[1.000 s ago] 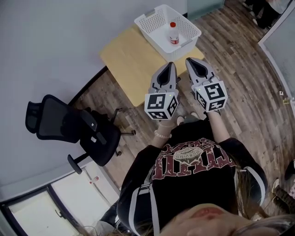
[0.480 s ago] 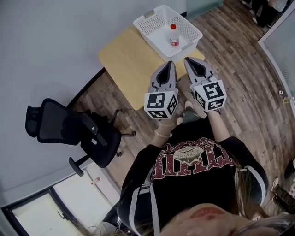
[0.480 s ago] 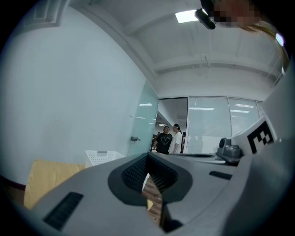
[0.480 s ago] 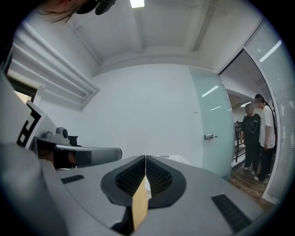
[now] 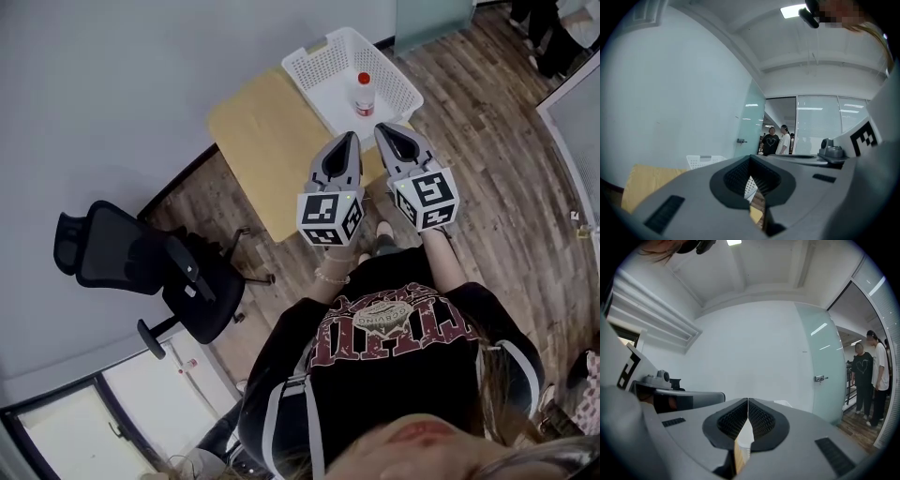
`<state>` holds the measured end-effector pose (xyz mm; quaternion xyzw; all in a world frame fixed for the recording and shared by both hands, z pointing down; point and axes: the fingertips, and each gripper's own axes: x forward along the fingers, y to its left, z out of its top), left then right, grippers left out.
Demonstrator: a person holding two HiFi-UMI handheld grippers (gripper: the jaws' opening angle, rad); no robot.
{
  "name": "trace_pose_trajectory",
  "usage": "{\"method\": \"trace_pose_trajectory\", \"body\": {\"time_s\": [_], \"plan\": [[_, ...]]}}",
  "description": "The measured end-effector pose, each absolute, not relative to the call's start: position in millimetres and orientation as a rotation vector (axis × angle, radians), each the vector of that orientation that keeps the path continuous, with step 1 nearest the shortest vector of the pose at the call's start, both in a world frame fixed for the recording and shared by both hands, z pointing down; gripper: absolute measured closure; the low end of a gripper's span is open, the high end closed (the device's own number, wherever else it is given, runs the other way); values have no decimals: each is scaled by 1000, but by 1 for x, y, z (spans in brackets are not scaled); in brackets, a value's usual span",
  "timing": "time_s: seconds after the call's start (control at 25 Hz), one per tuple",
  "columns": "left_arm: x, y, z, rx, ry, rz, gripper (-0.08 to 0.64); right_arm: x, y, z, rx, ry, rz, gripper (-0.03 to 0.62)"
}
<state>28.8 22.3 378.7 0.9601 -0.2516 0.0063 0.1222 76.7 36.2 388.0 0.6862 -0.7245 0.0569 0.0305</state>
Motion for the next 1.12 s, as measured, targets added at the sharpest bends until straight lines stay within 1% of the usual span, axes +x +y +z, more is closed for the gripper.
{"method": "trace_pose_trajectory", "body": {"time_s": [0.44,1.12], "plan": [[65,-10,381,2780,-827,44,514,110,-2,393,2021,-2314,208,574],[90,-40,394,2746,-927,76,514,139,-32,406,1942,-2362,224,574]]}}
